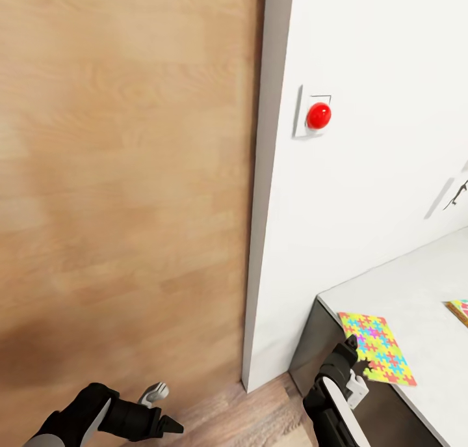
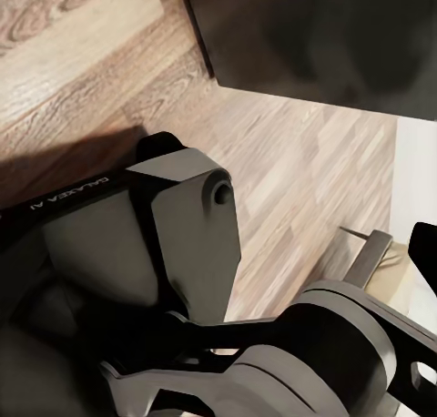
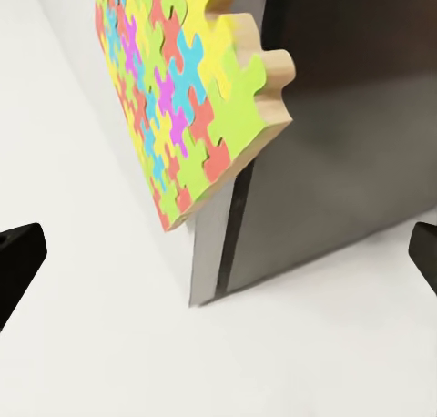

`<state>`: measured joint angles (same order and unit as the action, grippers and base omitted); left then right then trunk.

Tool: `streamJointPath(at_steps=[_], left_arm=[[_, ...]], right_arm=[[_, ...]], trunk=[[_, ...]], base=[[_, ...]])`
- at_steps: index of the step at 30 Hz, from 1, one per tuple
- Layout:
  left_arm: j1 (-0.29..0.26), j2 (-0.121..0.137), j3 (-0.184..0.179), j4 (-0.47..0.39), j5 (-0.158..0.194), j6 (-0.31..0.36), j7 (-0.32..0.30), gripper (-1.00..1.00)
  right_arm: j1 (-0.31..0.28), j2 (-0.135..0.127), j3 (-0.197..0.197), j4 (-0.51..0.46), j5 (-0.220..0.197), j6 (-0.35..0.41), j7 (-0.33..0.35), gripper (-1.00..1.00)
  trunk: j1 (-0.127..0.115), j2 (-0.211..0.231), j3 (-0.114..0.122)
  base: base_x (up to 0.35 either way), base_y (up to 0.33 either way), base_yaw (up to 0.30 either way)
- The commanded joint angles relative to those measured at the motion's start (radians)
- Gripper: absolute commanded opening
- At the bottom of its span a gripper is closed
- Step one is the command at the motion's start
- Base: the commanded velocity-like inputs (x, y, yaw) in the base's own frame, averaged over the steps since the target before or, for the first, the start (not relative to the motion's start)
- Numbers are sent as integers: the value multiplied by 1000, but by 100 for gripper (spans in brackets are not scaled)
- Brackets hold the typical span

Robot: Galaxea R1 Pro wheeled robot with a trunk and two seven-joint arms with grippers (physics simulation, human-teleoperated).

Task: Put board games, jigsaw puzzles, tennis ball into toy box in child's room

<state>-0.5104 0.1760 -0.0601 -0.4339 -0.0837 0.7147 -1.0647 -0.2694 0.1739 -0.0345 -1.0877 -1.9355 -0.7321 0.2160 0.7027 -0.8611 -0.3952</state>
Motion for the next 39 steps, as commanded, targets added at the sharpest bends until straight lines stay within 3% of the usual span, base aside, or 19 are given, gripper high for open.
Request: streamJointPath(at_steps=[1, 39], left_arm=[[0, 0, -1, -2, -5, 7, -6, 100], [0, 0, -1, -2, -5, 6, -6, 100]], right_arm=[[-1, 1, -1, 0, -11, -1, 8, 100], [-1, 1, -10, 0, -13, -4, -49, 100]], trunk=[[0, -1, -1], [0, -1, -1]], base=[[54, -47, 0], [4, -19, 0]])
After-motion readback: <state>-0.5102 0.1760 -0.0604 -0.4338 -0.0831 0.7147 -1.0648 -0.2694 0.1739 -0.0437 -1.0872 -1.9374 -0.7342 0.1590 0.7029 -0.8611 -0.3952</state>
